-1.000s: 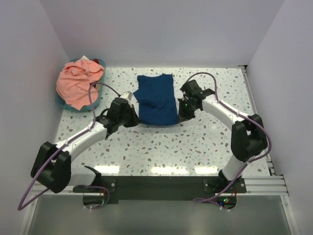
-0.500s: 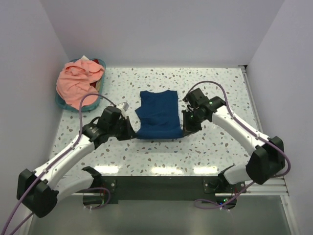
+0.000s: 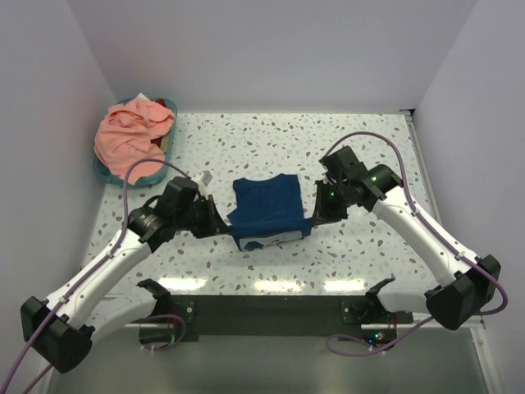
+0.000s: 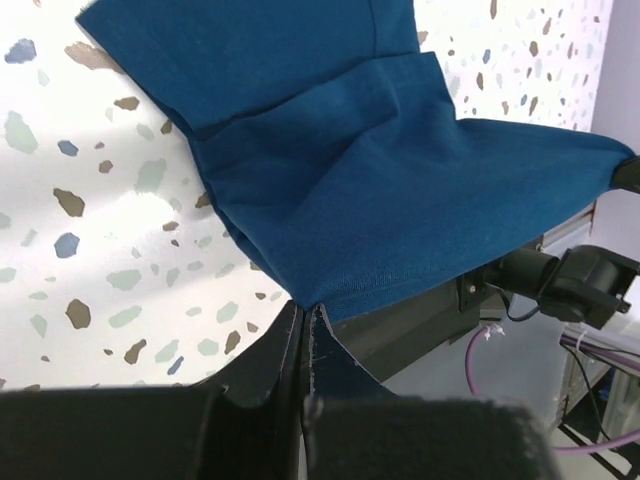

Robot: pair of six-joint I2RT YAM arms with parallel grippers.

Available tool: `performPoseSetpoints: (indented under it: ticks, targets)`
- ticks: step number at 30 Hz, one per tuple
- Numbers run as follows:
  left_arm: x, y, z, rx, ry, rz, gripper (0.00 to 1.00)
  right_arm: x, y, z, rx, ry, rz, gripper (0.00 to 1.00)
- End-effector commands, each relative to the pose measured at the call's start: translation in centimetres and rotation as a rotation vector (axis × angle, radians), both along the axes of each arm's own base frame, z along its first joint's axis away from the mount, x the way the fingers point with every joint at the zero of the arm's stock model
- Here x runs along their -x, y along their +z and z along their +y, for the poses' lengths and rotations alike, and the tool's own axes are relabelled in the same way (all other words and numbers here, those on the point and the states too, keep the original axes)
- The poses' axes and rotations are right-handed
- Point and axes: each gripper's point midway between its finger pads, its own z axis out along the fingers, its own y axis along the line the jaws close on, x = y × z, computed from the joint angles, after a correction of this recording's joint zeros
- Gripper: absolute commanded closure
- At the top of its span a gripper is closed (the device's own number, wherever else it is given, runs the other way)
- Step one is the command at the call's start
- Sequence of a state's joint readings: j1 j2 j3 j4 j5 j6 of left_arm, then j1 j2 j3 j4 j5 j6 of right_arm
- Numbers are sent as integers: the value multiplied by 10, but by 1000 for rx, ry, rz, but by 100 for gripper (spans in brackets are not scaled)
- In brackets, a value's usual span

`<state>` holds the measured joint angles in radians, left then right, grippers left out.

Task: Fold and stack the t-shirts
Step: Fold the tshirt

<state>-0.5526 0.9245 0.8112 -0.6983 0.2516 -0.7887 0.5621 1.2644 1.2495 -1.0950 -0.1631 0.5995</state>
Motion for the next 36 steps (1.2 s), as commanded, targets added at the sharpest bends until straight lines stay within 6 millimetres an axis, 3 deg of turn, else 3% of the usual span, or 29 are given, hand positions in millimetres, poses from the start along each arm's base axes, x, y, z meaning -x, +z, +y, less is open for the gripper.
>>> performPoseSetpoints:
  ticks: [1,5,13,23,36]
  targets:
    - [-23,16,1,-45,12,-80,100,-26,11,-12,64,-80,-84,100]
    - [-48,24,-3,-72,35,-129,100,-55,23,-10,62,-112,-158,100]
    - [-78,34,-9,-82,82,-176,100,-103,39,-12,79,-123,-236,100]
    - [-112,36,2,-95,136,-215,100,-144,40,-6,120,-107,-270,100]
    - [-159,10,18,-86,136,-196,100,-194,20,5,166,-101,-281,100]
